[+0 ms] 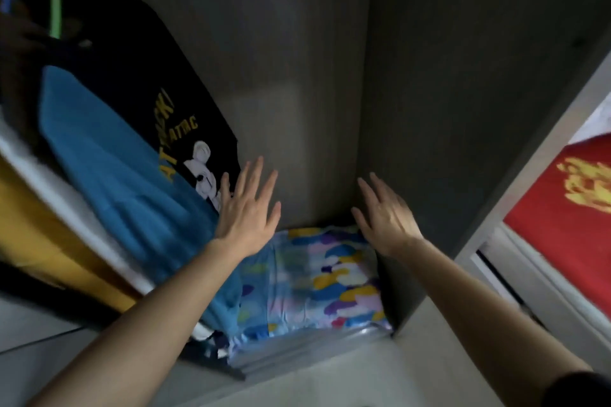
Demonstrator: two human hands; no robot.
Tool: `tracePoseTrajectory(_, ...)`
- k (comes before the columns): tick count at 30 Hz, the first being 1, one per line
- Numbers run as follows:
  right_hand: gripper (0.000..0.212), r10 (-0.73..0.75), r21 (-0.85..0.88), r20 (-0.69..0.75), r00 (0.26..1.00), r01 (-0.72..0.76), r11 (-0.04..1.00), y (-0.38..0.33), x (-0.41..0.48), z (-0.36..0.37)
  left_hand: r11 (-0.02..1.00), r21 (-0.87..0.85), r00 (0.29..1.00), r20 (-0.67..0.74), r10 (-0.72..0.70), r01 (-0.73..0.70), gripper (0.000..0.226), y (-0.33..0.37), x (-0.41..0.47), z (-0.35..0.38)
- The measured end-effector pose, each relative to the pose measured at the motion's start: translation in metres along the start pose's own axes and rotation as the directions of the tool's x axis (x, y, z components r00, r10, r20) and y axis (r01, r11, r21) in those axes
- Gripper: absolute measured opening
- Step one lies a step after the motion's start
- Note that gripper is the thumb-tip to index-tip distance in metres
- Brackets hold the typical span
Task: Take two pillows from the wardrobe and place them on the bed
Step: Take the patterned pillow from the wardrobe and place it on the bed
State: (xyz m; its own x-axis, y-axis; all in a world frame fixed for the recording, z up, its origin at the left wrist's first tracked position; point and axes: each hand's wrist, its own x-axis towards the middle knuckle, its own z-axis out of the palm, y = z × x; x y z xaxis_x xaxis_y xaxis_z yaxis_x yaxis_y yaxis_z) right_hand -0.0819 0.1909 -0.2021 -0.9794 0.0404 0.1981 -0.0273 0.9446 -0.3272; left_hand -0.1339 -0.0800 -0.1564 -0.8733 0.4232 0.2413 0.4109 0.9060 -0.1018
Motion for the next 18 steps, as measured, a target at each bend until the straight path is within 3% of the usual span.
tracePoseTrajectory(7,0.065,-0.001,0.045,0.1,0.995,-0.003,0.999,0.033,0.02,0.087,0.992,-0.1,0.997,0.028,-0.072,0.075,0.062,0.012,0.003,0.094)
tracePoseTrajectory(12,0.065,0.027,0.038,0.243,0.97,-0.037,0.999,0.067,-0.001,0.194,0.982,-0.184,0.988,0.156,-0.018,0.047,0.063,0.017,-0.027,0.214)
tracePoseTrajectory(18,0.068,0.127,0.019,0.416,0.901,-0.148,0.989,0.095,-0.05,0.346,0.957,-0.228,0.933,0.348,-0.094,0.181,0.058,0.027,-0.085,0.365)
